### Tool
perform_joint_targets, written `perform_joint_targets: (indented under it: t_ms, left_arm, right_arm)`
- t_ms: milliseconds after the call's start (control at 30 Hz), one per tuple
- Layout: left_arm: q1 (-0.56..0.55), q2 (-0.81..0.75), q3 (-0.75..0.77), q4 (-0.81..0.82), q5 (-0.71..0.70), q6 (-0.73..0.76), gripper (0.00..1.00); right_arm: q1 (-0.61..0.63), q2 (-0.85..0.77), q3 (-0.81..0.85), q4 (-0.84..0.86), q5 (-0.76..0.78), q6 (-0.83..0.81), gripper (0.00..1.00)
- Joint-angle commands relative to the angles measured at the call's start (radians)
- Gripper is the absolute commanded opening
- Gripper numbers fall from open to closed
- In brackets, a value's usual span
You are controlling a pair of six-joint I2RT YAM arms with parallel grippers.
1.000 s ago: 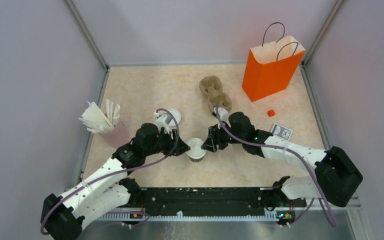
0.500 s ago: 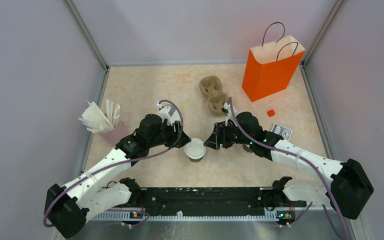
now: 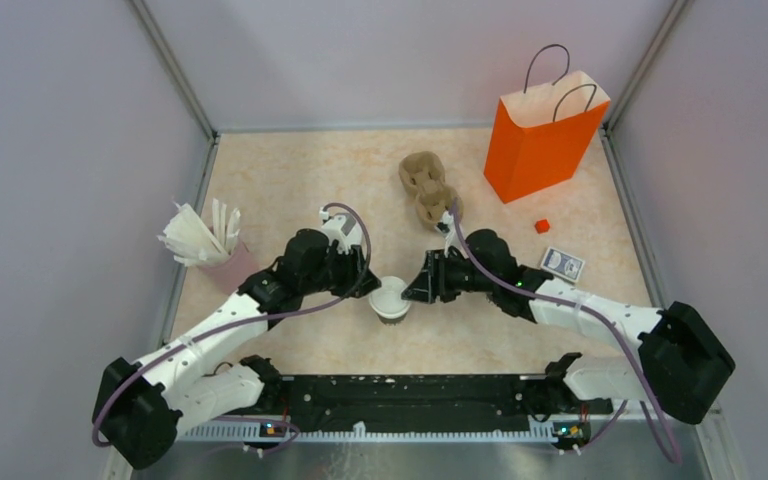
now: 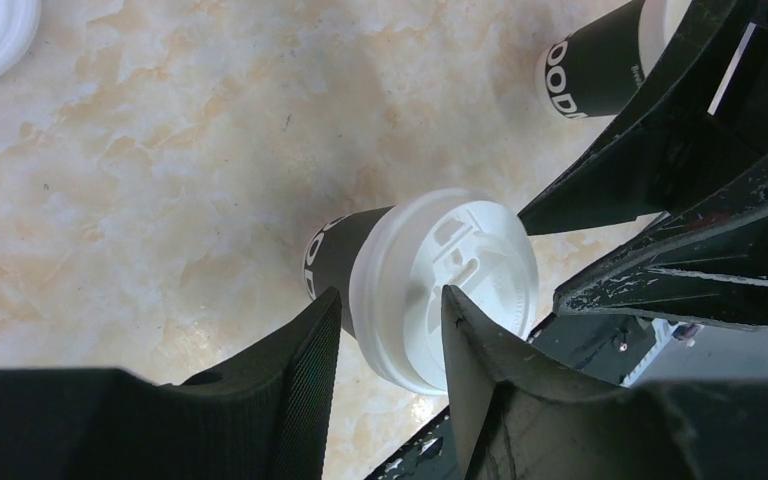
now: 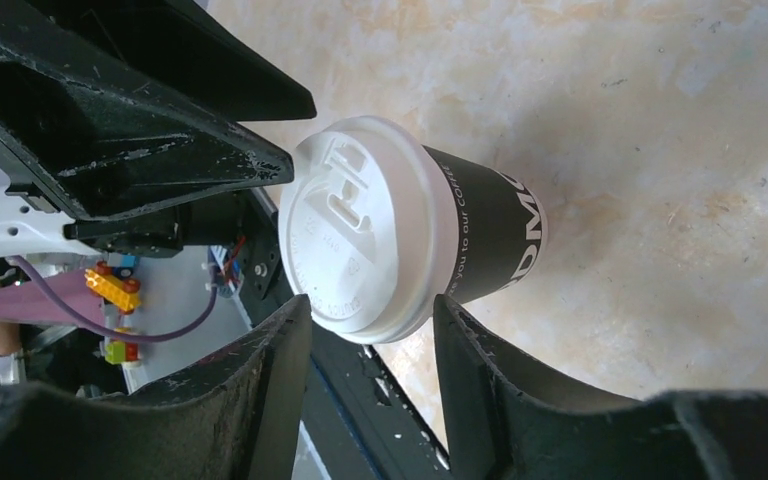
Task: Pack the takeout coffee
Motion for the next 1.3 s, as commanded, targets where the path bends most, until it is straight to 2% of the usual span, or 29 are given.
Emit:
perform_joint_targets:
  t_ms: [0,200,400,900,1000,1133,1267]
  left_arm:
    - [0.006,0.021,-0.024,0.052,0.003,0.022,0.47]
    - [0.008,0.036,-0.060,0.057,-0.012,0.019,0.43]
    - [0.007,0.045,-0.097,0.049,-0.052,0.016,0.43]
    - [0.007,0.069,-0.134,0.022,-0.078,0.009,0.42]
    - [0.008,0.046,-0.116,0.008,-0.059,-0.007,0.42]
    - [0.009,0.018,-0.100,0.008,0.015,-0.058,0.42]
    - [0.007,-0.007,-0.107,0.017,0.064,-0.121,0.42]
  right_arm:
    - [0.006,0.038,0.000,0.077,-0.031,0.009,0.47]
    - [0.007,0.067,-0.105,0.177,-0.027,0.014,0.43]
    - [0.007,0.147,-0.242,0.403,-0.057,0.031,0.41]
    - [0.006,0.362,-0.366,0.639,-0.004,0.053,0.40]
    - [0.005,0.326,-0.298,0.541,-0.005,0.032,0.40]
    - [-0.002,0.213,-0.130,0.273,0.064,-0.059,0.51]
    - [-0.054,0.209,-0.025,0.153,0.051,-0.115,0.54]
